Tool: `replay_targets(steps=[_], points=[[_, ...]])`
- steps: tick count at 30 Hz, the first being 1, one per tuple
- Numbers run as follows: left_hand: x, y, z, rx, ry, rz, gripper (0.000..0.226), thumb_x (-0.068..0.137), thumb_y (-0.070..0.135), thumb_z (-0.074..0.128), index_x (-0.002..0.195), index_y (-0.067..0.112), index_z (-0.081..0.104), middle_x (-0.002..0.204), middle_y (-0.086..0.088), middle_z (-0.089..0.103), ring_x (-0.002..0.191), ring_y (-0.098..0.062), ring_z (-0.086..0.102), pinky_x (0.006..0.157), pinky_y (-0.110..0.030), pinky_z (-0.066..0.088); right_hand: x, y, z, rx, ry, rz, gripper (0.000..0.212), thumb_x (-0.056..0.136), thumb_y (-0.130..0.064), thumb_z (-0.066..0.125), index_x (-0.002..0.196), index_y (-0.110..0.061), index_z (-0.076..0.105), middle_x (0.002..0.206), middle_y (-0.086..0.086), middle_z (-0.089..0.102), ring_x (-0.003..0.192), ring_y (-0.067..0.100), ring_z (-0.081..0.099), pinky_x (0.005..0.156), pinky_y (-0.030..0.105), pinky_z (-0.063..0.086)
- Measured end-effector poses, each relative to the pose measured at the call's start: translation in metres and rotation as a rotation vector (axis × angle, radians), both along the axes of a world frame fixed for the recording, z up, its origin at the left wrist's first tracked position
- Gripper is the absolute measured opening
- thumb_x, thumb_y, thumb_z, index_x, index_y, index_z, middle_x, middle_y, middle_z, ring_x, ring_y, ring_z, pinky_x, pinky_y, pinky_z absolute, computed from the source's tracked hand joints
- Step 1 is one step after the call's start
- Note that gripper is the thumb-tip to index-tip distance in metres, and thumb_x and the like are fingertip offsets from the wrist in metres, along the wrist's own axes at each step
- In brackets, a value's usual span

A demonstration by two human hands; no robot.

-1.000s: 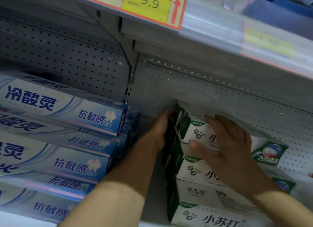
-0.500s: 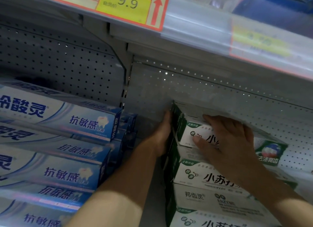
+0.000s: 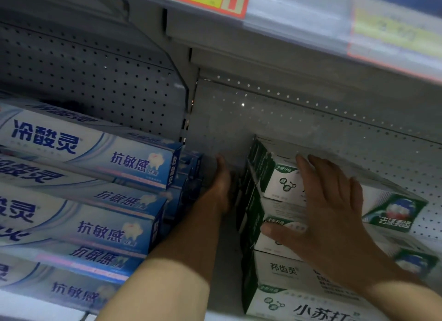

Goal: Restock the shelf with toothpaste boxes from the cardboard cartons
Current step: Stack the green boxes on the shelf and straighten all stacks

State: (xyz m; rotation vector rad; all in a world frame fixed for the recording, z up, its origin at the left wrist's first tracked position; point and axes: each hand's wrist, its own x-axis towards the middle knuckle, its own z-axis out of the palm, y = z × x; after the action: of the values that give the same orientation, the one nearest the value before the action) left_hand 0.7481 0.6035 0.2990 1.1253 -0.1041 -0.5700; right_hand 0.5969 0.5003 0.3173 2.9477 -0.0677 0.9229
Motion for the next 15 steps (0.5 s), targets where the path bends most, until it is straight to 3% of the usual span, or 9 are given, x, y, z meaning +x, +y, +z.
replay_targets(steps=[6, 15], points=[[-0.007, 0.000, -0.002, -0.001, -0.028, -0.090, 0.085, 0.090, 0.068, 0.002, 0.144, 0.011, 0.035, 0.149, -0.013, 0.035, 0.137, -0.028, 0.033, 0.109, -0.039, 0.026, 0.003, -0.002, -0.004, -0.045, -0.056, 0.006, 0.109, 0.057, -0.095, 0.017, 0.145, -0.032, 0.002, 0.149, -0.001, 0.014, 0.140, 0.020, 0.007, 0.115, 0.049, 0.002], [-0.002, -0.007, -0.012, 0.019, -0.079, -0.151, 0.083, 0.089, 0.070, 0.004, 0.141, 0.016, 0.040, 0.144, -0.013, 0.042, 0.132, -0.030, 0.041, 0.106, -0.040, 0.032, 0.006, -0.003, -0.007, -0.068, -0.096, 0.001, 0.108, 0.062, -0.093, 0.013, 0.146, -0.024, 0.012, 0.144, 0.004, 0.025, 0.136, 0.025, 0.017, 0.113, 0.054, 0.009]])
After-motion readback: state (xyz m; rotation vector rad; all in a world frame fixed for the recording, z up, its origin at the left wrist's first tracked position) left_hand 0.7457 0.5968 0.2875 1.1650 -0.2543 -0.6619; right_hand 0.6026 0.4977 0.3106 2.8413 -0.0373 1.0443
